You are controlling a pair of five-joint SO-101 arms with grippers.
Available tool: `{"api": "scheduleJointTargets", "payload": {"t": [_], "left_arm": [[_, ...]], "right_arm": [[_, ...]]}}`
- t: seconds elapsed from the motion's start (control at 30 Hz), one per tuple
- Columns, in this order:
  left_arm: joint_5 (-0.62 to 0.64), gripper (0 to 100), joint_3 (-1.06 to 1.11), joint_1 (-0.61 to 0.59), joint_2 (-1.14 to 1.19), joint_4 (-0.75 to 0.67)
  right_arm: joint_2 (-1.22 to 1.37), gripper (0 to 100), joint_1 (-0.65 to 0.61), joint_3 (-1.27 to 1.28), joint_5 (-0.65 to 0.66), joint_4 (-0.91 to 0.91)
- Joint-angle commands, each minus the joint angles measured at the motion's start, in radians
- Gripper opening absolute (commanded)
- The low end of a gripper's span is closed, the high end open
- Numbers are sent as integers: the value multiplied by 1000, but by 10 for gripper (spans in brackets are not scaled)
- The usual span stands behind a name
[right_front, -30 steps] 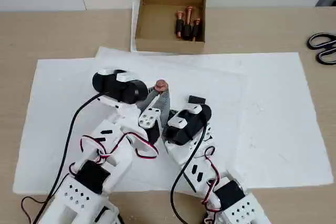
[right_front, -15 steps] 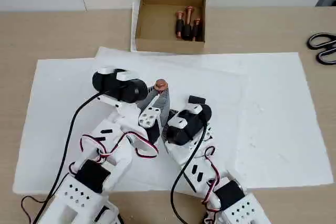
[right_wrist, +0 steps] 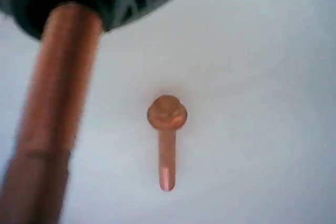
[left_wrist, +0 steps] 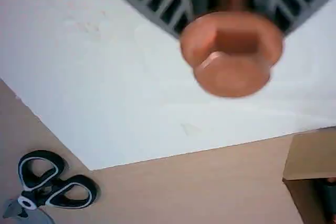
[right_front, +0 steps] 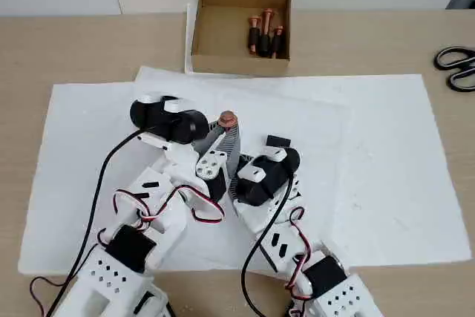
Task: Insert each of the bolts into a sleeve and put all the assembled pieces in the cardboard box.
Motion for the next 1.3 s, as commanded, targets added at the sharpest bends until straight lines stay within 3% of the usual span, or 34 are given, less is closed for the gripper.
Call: {"api": "scheduleJointTargets", "payload": {"t": [0.0, 1.27], "left_arm": [[12, 6, -81, 0, -11, -9], [11, 6, 1, 0, -9, -63]], "right_arm": [[-22, 4, -1, 8, -6, -2], [-22, 4, -1, 8, -6, -2]]}}
